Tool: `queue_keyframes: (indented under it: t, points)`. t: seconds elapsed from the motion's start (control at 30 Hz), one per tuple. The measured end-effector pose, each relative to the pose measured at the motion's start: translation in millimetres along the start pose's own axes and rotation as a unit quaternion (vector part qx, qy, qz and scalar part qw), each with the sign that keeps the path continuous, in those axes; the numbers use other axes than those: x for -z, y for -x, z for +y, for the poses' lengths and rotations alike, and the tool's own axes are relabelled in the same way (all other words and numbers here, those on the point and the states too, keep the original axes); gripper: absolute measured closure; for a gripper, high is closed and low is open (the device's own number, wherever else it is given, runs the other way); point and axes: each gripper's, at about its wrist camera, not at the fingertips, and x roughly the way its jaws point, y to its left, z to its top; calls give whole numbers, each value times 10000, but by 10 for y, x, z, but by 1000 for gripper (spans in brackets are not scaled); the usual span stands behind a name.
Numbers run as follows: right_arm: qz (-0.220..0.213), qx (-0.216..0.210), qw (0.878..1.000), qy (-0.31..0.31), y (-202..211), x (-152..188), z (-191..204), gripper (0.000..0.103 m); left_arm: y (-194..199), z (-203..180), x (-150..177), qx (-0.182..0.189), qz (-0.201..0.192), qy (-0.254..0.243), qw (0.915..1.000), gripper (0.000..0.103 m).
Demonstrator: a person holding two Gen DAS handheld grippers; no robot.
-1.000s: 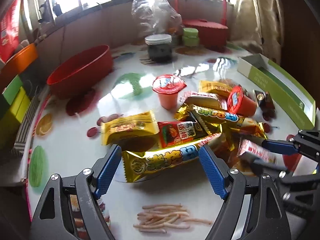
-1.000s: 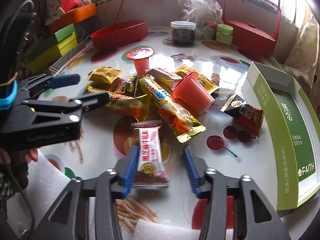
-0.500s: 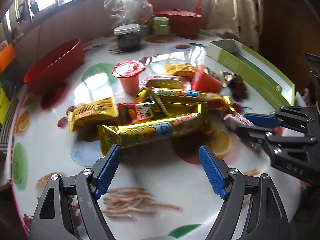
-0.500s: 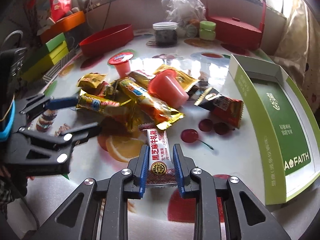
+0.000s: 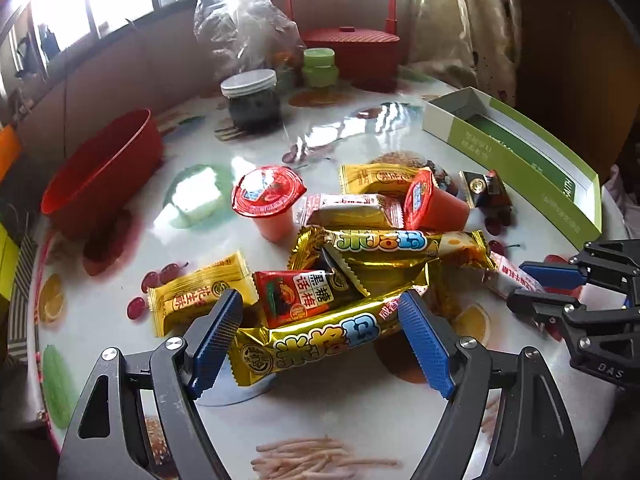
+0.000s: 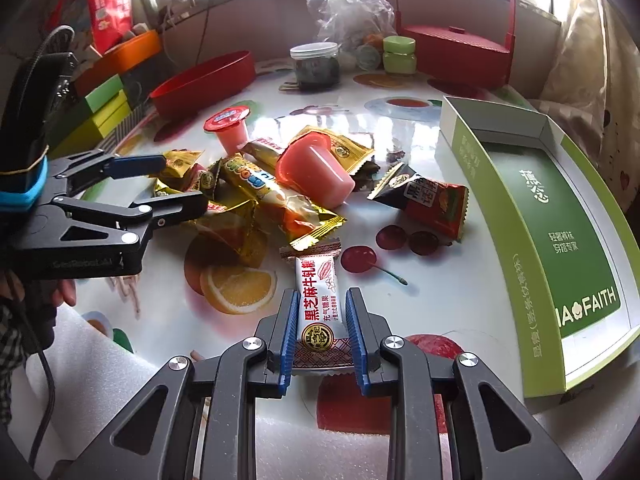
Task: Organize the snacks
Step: 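Grasp the white-and-red milk candy with the right tool while the left tool approaches the snacks, then grasp the long yellow snack bar with the left tool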
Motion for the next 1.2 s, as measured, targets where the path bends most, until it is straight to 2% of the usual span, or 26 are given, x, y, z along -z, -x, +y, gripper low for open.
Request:
queue_keyframes:
  t: [0.07, 0.13, 0.23, 0.47, 0.57, 0.6, 0.67, 0.73, 0.87, 0.93, 1.03, 1.2]
  points:
    - [-6, -4, 10000, -26, 4, 4, -15, 80, 22, 2, 32, 80, 44, 38, 10000, 23]
    - [-9, -16, 10000, -42, 4, 4, -14, 80, 6, 2, 94, 357, 185, 113, 9991, 23]
    - [-10, -14, 10000, -44, 7, 4, -9, 80, -8, -75, 186, 281, 338, 38, 9990, 23]
    - [-10, -7, 10000, -66, 11, 11, -17, 80, 114, -162, 294, 483, 218, 295, 9982, 23]
    - [-12, -3, 10000, -56, 12, 11, -16, 80, 64, -169, 323, 280, 274, 351, 9986, 24]
    - [-9, -6, 10000, -54, 15, 17, -17, 80, 42, -157, 329, 225, 337, 437, 9982, 30]
    - [0, -18, 10000, -54, 25, 32, -20, 80, 25, -152, 350, 182, 359, 525, 9978, 34]
    - [8, -21, 10000, -65, 31, 37, -21, 80, 26, -168, 340, 217, 288, 537, 9979, 46]
    - [21, -8, 10000, -63, 38, 40, -18, 80, 9, -158, 309, 312, 198, 721, 9967, 47]
    - [7, -17, 10000, -59, 59, 39, -13, 80, 17, -197, 315, 300, 205, 657, 9972, 53]
    - [-8, -15, 10000, -66, 74, 33, -10, 80, 40, -231, 323, 251, 215, 589, 9977, 68]
    - [-31, -29, 10000, -66, 91, 35, -1, 80, 65, -232, 356, 269, 184, 694, 9971, 76]
